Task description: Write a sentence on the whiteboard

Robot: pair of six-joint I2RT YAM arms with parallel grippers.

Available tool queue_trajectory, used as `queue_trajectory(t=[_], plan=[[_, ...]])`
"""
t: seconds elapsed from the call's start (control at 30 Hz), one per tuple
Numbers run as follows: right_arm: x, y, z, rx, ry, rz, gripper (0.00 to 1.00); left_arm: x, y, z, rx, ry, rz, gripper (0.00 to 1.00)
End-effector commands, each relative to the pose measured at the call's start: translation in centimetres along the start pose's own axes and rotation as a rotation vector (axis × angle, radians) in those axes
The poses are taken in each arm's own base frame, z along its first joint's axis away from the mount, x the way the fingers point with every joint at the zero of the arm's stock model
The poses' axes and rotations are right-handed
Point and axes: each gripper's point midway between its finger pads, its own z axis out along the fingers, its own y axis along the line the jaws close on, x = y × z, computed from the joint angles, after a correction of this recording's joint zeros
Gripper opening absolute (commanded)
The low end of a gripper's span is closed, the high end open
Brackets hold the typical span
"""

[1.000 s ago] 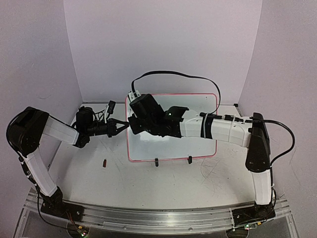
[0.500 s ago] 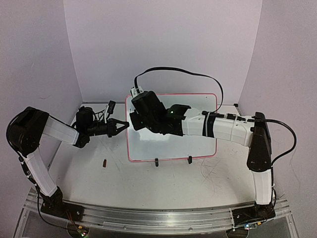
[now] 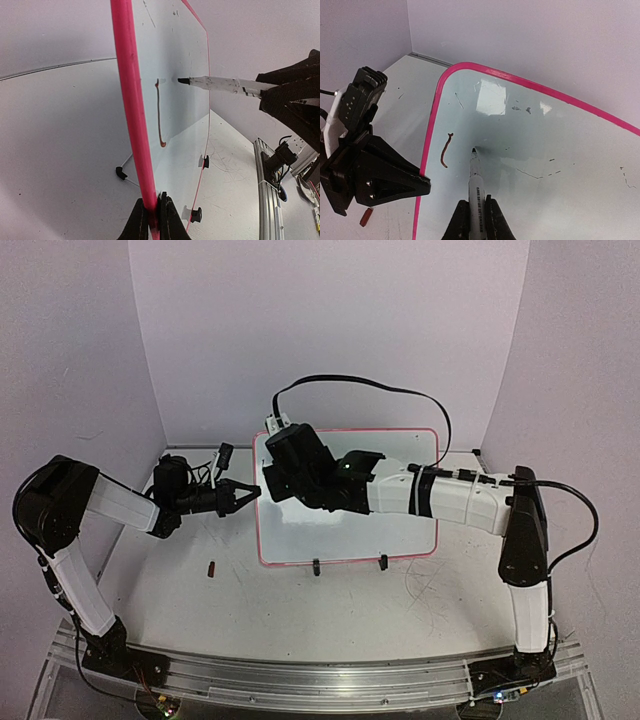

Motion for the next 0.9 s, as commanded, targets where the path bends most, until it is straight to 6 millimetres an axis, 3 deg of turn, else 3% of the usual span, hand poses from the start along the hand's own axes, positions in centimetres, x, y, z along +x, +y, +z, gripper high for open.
queue_trajectory(t=[0.0,0.87], plan=[[-2.9,-1.0,-1.0,0.029,-0.069,0.034,0.00,-0.6,-0.6,0.2,-0.005,-0.017,0.095,0.00],[-0.5,0.5,-0.1,-0.021,0.000,0.030,0.00,-0.7,-0.6,0.2,-0.005,-0.020,0.098,0.00]])
